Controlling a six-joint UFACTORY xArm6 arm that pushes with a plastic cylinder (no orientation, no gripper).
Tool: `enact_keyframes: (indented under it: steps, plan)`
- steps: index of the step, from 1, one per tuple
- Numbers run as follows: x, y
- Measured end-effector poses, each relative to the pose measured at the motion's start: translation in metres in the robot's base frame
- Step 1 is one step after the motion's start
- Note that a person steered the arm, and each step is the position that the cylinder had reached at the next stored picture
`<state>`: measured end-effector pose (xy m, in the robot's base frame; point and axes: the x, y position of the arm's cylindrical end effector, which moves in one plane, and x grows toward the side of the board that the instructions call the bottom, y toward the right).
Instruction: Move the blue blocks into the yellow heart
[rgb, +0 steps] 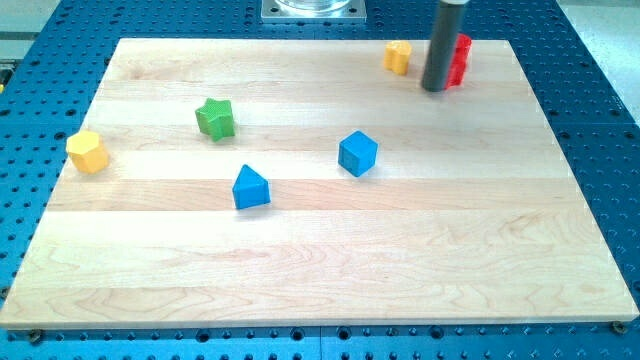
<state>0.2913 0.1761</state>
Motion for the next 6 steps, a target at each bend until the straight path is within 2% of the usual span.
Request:
enact_keyframes:
  steps: [1, 2, 3, 4, 5, 6]
  plan:
    - [0.069, -0.002]
    - [0.152, -0.066]
    - [0.159, -0.140]
    - [0.148, -0.146]
    - [0.175, -0.181]
    - [0.112, -0.132]
